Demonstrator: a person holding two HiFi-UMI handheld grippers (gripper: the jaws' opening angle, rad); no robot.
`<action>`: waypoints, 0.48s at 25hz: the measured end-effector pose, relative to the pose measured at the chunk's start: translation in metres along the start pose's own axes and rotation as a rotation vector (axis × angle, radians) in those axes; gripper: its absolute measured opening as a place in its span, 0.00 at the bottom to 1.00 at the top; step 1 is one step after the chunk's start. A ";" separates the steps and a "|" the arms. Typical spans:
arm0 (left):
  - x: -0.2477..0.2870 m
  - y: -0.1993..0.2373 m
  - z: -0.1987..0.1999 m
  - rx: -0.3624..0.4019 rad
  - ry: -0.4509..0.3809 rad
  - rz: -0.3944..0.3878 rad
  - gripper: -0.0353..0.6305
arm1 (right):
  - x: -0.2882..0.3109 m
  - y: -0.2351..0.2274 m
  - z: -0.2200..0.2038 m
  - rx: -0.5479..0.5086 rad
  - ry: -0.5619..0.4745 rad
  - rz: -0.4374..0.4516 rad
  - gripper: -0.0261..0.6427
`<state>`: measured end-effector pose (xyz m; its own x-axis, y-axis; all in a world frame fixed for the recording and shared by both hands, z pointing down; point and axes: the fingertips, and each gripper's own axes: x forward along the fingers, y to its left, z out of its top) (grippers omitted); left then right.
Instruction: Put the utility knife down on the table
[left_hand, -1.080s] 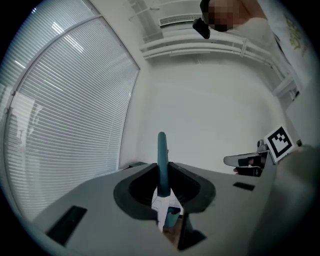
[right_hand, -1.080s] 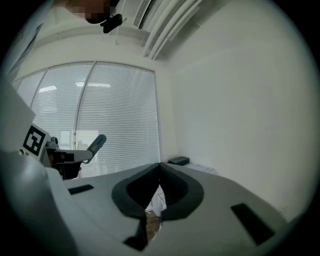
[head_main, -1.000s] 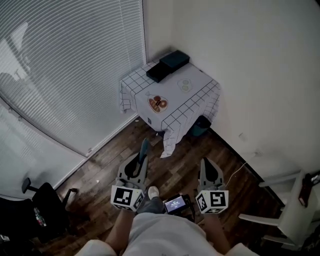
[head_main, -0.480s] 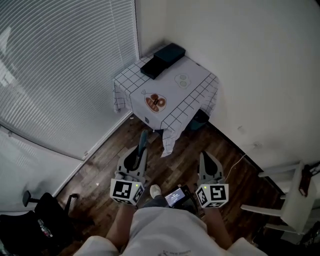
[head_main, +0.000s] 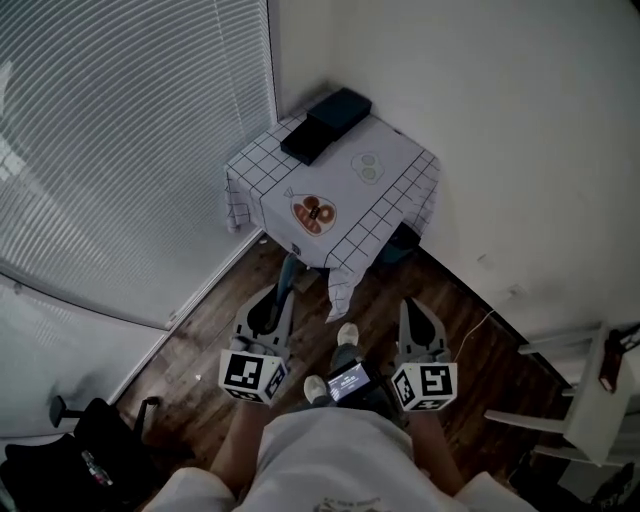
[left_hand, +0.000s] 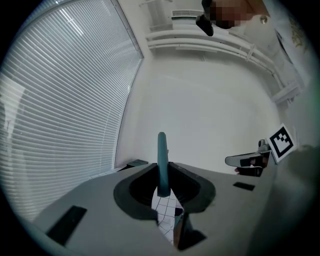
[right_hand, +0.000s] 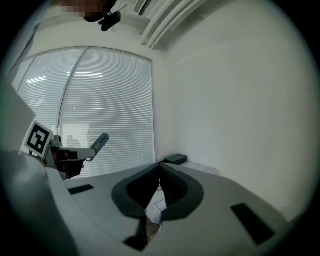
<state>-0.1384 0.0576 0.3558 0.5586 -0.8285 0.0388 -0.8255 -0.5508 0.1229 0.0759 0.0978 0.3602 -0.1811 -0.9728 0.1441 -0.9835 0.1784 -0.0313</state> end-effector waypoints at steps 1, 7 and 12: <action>0.004 0.002 -0.001 0.003 0.005 -0.005 0.17 | 0.005 -0.001 0.002 0.000 -0.005 -0.001 0.05; 0.041 0.019 -0.016 0.002 0.053 -0.006 0.17 | 0.041 -0.016 0.004 0.008 -0.016 0.005 0.05; 0.077 0.031 -0.031 -0.006 0.100 -0.014 0.17 | 0.080 -0.026 -0.002 0.002 0.004 0.023 0.05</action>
<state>-0.1184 -0.0199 0.3930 0.5755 -0.8065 0.1357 -0.8173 -0.5614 0.1299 0.0867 0.0160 0.3743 -0.2033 -0.9680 0.1471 -0.9791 0.2000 -0.0370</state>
